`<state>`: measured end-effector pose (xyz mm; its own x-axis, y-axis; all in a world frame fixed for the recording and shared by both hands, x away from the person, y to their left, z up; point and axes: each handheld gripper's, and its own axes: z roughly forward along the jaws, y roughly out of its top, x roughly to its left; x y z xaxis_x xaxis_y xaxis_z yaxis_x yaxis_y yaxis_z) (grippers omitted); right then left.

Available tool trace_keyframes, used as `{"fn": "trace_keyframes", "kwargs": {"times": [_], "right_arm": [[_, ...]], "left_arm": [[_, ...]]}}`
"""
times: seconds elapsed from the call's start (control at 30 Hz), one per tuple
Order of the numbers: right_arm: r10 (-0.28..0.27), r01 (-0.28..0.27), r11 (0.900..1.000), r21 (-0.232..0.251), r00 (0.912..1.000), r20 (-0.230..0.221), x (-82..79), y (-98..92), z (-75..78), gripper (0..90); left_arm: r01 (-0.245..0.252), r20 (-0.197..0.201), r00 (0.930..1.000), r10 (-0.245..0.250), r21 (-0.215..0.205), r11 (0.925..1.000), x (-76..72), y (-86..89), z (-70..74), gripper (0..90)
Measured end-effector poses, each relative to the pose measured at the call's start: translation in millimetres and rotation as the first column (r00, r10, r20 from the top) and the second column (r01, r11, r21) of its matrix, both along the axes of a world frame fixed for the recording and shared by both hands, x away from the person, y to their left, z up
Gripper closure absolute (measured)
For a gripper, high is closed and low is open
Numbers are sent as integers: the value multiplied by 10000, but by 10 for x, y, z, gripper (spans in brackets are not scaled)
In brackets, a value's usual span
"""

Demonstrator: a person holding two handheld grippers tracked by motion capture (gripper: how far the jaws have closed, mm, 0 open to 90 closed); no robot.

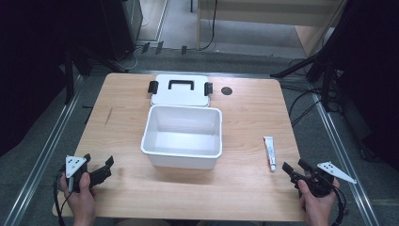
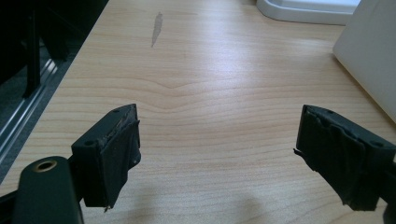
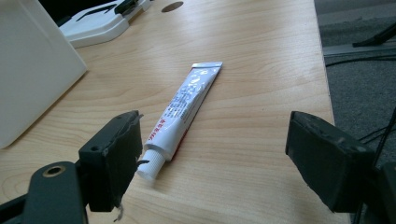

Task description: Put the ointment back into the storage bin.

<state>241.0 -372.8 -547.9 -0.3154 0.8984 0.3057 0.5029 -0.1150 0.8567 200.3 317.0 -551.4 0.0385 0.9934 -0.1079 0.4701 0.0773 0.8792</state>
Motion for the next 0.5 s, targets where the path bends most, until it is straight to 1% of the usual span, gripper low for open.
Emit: {"fn": "trace_keyframes", "kwargs": {"times": [0.1, 0.17, 0.23, 0.3, 0.37, 0.4, 0.43, 0.47, 0.5], "right_arm": [[-75, 75, 9999, -95, 10000, -40, 2, 7, -1, 205], [-377, 377, 9988, -303, 9993, 37, -6, 18, 11, 235], [-457, 457, 9984, -323, 9990, 19, -4, 16, 13, 237], [-617, 613, 9976, -312, 9980, -110, 4, 17, 23, 241], [-806, 777, 9947, -677, 9959, -412, 21, 51, 62, 248], [-806, 777, 9947, -677, 9959, -412, 21, 51, 62, 248], [-854, 778, 9910, -1089, 9941, -668, 36, 87, 102, 249], [-854, 778, 9910, -1089, 9941, -668, 36, 87, 102, 249], [-879, 772, 9885, -1299, 9930, -790, 41, 105, 124, 248]], "left_arm": [[-23, 9, 10000, 23, -16, 10000, 1, 1, -1, 143], [-7, 1, 10000, 7, -5, 10000, 0, 1, 0, 142], [-23, 2, 10000, 23, -35, 10000, 2, 3, 0, 142], [-39, 6, 10000, 39, -92, 9999, 2, 3, -1, 142], [-39, -11, 10000, 39, -85, 10000, 2, 3, -1, 143], [-41, 6, 10000, 41, -90, 10000, 1, 3, -1, 143], [-46, -4, 10000, 46, -81, 10000, 1, 2, -1, 142], [-45, -13, 10000, 45, -72, 10000, 2, 1, -1, 142], [-46, -22, 10000, 46, -66, 10000, 2, 2, 0, 142]]}}
